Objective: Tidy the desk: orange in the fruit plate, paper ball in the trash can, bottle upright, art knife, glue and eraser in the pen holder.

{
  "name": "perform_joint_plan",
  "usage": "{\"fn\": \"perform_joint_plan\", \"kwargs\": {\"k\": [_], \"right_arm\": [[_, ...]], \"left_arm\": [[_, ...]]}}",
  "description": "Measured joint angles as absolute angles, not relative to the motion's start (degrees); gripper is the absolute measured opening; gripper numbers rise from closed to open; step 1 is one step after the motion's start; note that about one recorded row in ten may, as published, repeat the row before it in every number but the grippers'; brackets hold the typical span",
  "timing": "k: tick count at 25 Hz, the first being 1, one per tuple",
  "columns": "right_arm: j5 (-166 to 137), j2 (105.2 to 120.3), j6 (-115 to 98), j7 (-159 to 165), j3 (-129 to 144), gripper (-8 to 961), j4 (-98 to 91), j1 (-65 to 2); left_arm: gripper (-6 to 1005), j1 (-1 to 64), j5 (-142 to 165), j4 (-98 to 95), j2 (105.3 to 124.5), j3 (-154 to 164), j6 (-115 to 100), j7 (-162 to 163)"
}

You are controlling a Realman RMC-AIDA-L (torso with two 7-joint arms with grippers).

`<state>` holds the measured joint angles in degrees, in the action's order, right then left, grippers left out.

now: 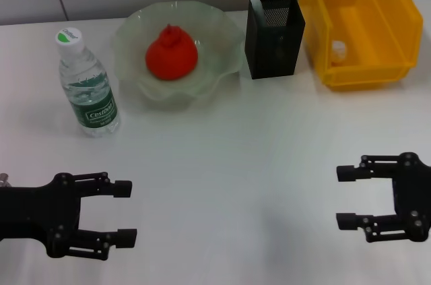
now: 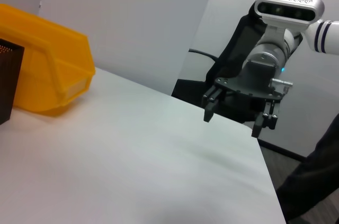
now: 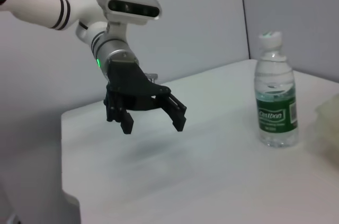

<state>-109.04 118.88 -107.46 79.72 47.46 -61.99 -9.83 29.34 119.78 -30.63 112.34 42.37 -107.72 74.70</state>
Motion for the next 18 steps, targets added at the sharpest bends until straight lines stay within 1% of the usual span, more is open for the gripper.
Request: {"fn": "perform_joint_plan", "kwargs": {"k": [4,8,18], "right_arm": [[-111.2,118.96,-106.98,79.72,47.22,730,-58.65,-13.24],[-112.31,118.88,-106.26,79.66,47.22,730,-57.14,-14.6],[-112.77,118.99,-105.2,78.78,47.11,730,-56.94,-14.75]], "left_arm": [[861,28.8,119.93,-31.51,112.24,42.13,-108.43,75.27],[861,28.35,119.93,-31.78,111.98,41.99,-108.63,75.91],[861,28.38,119.92,-31.82,111.95,42.08,-108.38,76.41]]}}
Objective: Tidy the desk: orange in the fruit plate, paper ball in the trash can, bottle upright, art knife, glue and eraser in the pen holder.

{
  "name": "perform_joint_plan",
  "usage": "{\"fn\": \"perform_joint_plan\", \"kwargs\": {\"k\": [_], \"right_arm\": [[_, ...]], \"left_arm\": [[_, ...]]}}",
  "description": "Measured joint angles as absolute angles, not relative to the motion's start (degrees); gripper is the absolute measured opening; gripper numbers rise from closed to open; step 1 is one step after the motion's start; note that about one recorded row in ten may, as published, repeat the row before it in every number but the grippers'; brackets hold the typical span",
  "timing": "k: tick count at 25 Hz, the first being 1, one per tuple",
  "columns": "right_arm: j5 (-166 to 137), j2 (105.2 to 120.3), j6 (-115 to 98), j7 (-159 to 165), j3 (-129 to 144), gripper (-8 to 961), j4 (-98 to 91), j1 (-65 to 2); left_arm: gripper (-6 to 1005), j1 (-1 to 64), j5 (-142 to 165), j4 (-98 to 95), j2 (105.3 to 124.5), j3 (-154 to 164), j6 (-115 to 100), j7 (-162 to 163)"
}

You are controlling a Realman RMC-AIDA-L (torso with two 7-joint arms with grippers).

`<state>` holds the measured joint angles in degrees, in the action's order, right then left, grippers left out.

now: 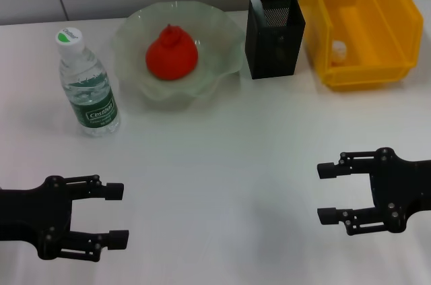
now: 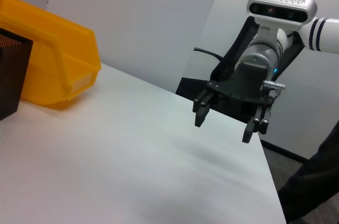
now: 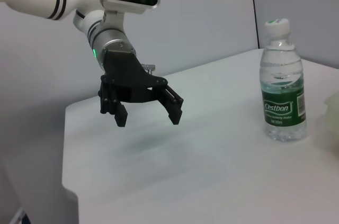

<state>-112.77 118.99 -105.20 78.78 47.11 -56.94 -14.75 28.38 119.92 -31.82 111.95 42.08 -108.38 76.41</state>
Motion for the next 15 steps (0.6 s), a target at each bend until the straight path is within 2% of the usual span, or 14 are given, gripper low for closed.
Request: {"fn": "perform_joint_plan", "kwargs": {"k": [15], "right_arm": [[-112.52,119.09,-104.83,77.43,47.1,730,-55.8,-14.81]], "left_arm": [[861,28.29,119.88,-31.91,112.24,42.01,-108.04,77.17]]}}
